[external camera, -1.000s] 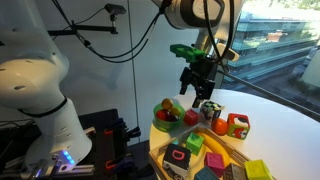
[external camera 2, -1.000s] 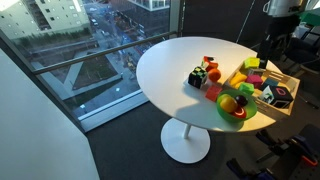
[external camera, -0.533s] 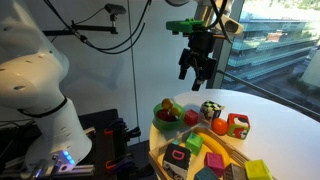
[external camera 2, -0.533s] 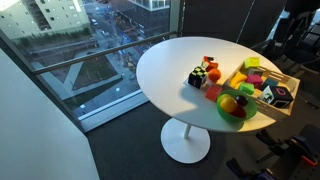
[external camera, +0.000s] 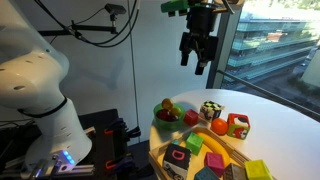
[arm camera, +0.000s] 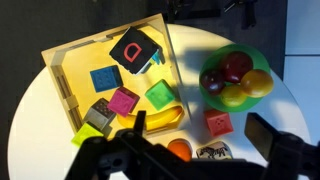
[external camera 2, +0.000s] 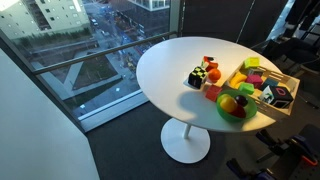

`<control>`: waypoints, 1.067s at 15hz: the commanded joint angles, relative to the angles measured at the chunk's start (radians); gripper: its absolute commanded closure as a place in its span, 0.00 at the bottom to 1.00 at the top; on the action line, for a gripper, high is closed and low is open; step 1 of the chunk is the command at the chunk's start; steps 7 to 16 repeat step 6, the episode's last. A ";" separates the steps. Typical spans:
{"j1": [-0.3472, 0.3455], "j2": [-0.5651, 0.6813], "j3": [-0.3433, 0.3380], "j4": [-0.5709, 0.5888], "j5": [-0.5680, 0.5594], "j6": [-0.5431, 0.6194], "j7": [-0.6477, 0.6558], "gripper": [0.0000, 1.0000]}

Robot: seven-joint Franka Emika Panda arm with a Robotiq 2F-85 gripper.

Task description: Turn the box to the right, then put the orange block on the table

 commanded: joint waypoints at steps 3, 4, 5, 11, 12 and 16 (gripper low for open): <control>0.003 0.000 -0.003 -0.002 -0.001 -0.002 0.000 0.00; 0.003 0.003 -0.003 -0.002 0.000 -0.002 0.000 0.00; 0.003 0.004 -0.003 -0.002 0.000 -0.002 0.000 0.00; 0.003 0.005 -0.003 -0.002 0.000 -0.002 0.000 0.00; 0.003 0.005 -0.003 -0.002 0.000 -0.002 0.000 0.00; 0.003 0.005 -0.003 -0.002 0.000 -0.002 0.000 0.00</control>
